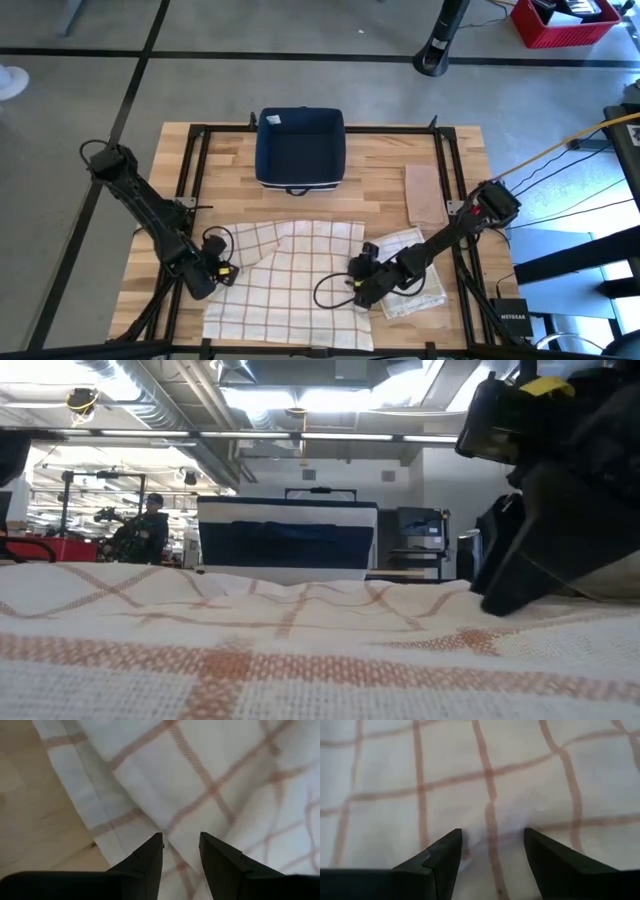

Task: Fold towel
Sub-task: Fold the white with brown pattern towel on the table

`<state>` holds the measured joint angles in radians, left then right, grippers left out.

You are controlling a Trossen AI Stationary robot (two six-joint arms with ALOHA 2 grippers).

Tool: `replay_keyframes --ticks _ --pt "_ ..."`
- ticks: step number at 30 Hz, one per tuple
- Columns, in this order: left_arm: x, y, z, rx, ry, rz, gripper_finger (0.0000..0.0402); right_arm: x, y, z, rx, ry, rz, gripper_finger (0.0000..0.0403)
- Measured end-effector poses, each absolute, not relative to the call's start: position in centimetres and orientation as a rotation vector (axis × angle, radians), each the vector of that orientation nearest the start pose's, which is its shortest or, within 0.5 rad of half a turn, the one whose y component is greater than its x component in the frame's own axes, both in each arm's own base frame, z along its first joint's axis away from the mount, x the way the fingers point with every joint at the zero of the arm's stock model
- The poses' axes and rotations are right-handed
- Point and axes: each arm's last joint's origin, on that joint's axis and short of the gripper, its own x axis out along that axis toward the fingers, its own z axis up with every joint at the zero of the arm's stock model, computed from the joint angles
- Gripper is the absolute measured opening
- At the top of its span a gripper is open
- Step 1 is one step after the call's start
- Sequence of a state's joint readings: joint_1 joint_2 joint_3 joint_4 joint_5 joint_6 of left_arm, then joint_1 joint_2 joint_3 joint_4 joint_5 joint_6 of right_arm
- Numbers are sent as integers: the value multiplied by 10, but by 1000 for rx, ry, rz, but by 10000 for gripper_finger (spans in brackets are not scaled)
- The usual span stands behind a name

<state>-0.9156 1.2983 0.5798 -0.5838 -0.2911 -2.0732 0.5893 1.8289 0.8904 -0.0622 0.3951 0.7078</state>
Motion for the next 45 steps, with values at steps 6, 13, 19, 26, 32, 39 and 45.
replay_keyframes --ticks 6,13,19,26,32,39,45 --pt "127 -152 147 -1081 1046 709 120 281 174 111 191 856 -136 218" --pt "128 -152 144 -1053 1031 714 120 283 175 106 163 843 -135 218" --pt "128 -151 143 -1013 1022 707 120 286 177 103 167 827 -123 218" --pt "128 -150 142 -957 1006 687 79 286 177 103 151 831 -115 218" --pt "128 -150 140 -894 1027 669 6 286 177 102 150 833 -115 218" --pt "124 -150 166 -838 1149 738 2 286 177 102 150 836 -113 218" --pt "117 -144 194 -729 1275 861 2 285 177 102 149 839 -113 218"
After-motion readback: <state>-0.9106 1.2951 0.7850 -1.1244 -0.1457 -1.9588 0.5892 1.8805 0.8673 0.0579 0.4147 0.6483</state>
